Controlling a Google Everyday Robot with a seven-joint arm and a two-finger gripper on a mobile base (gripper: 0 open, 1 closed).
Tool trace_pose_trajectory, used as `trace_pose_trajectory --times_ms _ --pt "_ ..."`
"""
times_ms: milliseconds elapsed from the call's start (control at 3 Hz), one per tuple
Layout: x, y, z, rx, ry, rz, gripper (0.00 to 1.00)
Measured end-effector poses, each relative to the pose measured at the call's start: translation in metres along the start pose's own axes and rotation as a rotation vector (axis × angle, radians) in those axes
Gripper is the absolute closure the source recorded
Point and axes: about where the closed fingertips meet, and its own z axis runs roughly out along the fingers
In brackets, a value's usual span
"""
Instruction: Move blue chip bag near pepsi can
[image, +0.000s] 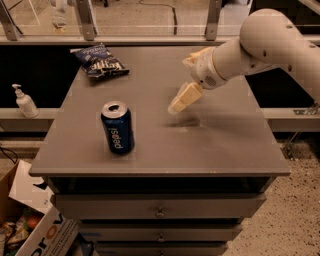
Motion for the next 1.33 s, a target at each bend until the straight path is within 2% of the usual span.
trace_pose_trajectory --times_ms 333,1333 --pt "-0.005 -0.025 0.018 0.018 -0.040 -0.014 0.00" --pt "-0.046 -0.105 0.082 0.027 -0.126 -0.084 0.00"
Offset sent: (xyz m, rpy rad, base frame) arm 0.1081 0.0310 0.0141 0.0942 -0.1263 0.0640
